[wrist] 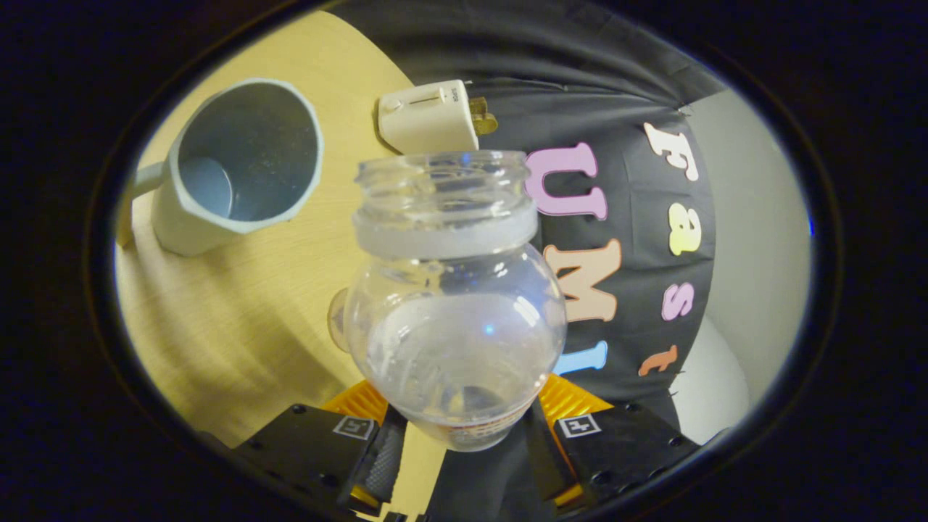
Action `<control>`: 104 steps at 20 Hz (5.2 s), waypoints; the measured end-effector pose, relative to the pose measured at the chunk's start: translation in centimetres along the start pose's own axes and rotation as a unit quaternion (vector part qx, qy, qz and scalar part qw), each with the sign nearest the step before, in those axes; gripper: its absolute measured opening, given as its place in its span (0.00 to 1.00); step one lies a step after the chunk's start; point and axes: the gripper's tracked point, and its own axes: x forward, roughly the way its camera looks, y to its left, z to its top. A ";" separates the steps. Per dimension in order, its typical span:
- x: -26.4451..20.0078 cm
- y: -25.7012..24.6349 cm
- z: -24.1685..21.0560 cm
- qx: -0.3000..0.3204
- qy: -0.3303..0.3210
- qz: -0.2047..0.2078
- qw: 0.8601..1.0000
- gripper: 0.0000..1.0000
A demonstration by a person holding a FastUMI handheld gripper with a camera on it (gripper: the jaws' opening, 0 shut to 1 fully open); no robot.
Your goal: Take the bottle from table, then pour the juice into the cup, finally place the bottle on the coaster
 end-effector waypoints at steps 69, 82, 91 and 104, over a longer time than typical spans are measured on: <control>0.0 -3.9 5.2 -0.201 -0.089 -0.067 0.973 0.77; -0.6 -5.2 7.2 -0.246 -0.122 -0.091 0.957 0.77; -0.2 -5.7 7.8 -0.269 -0.126 -0.104 0.949 0.77; -0.8 -6.8 9.1 -0.298 -0.155 -0.134 0.932 0.77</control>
